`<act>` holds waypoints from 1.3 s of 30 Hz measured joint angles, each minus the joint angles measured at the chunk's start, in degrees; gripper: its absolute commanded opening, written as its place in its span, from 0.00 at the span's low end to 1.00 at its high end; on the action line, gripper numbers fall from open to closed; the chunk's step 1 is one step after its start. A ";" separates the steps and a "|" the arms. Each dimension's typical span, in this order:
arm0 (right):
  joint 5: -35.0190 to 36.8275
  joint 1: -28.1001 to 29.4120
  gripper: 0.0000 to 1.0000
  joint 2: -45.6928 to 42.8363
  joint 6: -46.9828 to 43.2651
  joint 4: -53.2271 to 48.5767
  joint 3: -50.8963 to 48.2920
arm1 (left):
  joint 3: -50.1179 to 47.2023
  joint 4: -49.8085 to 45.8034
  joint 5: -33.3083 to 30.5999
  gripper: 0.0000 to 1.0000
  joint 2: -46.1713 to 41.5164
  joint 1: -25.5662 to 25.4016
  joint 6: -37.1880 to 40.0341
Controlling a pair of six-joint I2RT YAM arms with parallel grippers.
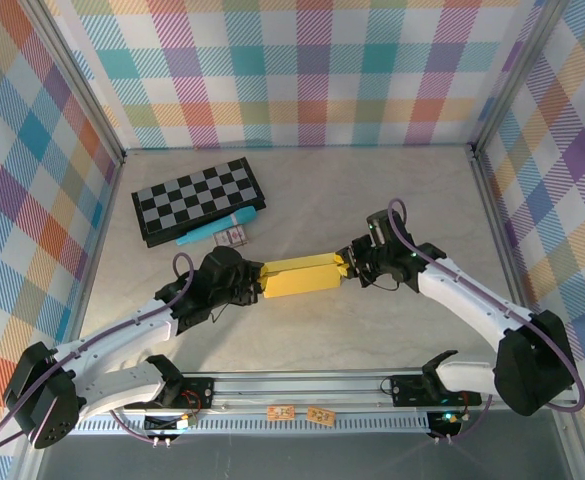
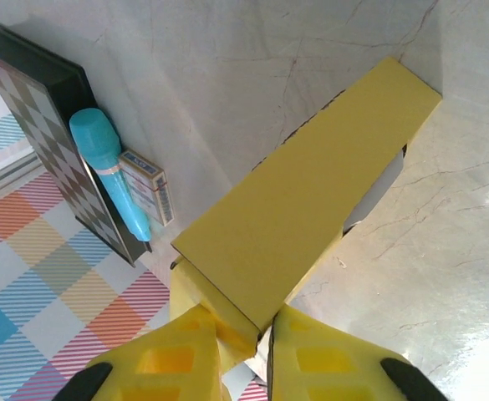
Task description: Fold the paper box
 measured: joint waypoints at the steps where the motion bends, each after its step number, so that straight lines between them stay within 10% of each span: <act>1: -0.39 -0.17 0.14 0.42 -0.35 -0.57 0.37 | -0.04 0.04 0.02 0.14 0.00 0.00 0.04; 13: -0.96 -0.37 0.15 2.29 -1.22 -5.81 3.30 | -0.90 -1.18 2.32 0.37 -0.13 0.02 6.10; 32: -2.27 -1.03 0.22 3.19 -1.55 -4.24 2.89 | -3.67 4.98 1.84 0.14 0.28 0.55 10.25; 39: 2.75 0.81 0.52 1.95 -1.75 -13.42 7.48 | -2.12 4.85 3.08 0.15 2.05 0.55 11.45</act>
